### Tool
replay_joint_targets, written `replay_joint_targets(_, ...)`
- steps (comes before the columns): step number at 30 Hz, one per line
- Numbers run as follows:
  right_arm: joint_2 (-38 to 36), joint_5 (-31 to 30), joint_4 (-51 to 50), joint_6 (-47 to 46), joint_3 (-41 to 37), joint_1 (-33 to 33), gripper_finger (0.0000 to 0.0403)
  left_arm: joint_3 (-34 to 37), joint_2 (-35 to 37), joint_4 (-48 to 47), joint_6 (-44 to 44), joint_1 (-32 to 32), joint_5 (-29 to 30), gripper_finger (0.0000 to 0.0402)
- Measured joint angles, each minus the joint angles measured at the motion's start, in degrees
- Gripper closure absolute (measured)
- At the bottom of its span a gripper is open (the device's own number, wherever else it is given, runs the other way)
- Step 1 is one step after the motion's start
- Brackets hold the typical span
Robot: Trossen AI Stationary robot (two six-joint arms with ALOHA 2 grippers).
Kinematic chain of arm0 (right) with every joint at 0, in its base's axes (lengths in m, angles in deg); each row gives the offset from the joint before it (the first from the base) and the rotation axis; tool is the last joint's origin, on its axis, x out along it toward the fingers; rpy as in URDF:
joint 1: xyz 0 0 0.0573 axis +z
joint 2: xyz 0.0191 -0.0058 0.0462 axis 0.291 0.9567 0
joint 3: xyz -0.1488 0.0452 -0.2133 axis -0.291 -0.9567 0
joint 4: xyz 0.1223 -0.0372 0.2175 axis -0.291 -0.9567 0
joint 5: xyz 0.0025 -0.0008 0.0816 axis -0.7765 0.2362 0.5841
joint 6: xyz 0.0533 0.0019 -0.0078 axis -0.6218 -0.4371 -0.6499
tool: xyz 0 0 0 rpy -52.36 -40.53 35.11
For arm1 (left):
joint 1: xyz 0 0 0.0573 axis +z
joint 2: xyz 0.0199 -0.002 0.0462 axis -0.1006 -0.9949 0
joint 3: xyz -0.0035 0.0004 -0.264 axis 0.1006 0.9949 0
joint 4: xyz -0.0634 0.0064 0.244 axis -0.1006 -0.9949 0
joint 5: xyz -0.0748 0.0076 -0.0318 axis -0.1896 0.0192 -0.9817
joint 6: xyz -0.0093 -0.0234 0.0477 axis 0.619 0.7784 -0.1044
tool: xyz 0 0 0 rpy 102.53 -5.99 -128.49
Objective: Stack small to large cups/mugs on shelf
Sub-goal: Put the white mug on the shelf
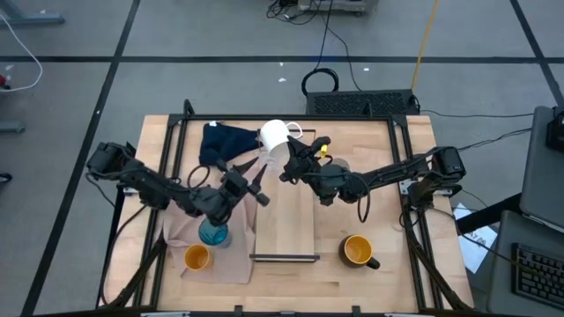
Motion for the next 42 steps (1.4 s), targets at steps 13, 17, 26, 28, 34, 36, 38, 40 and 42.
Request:
replay_joint_targets(13,1.9,2.63,1.37,-0.48,0.07,-0.01,0.0403,-0.03,-2.23,0.34,0.26,0.94,2.8,0.0252)
replay_joint_targets(17,3.62,3.08,4.66,2.06,0.07,-0.11,0.0403,-1.32,-2.27,0.18,-0.4,1.05,2.84,0.0252)
replay_joint_targets(26,4.37,3.09,7.22,4.55,0.44,-0.3,0.0403,-3.93,-2.27,-7.1,0.63,1.75,5.9,0.0252)
replay_joint_targets(28,4.39,3.13,7.08,4.49,0.44,-0.3,0.0403,-3.93,-2.27,-7.26,0.8,1.75,6.11,0.0252)
replay_joint_targets(34,4.39,3.37,7.09,6.07,0.44,-0.3,0.0403,-3.93,-2.27,-7.7,0.7,1.79,4.91,0.0252)
replay_joint_targets(36,4.39,3.66,7.09,7.68,0.44,-0.3,0.0403,-3.93,-2.27,-9.15,0.91,2.23,3.76,0.0252)
replay_joint_targets(38,4.39,3.65,7.09,8.9,0.44,-0.3,0.0403,-3.93,-2.27,-10.36,1.15,2.67,2.67,0.0252)
replay_joint_targets(40,4.39,3.5,6.84,9.6,0.44,-0.3,0.0403,-3.93,-2.27,-11.09,1.1,2.85,2.58,0.0252)
replay_joint_targets(42,4.39,3.45,6.66,9.86,0.44,-0.26,0.0403,-3.93,-2.27,-12.04,0.98,2.91,2.56,0.0252)
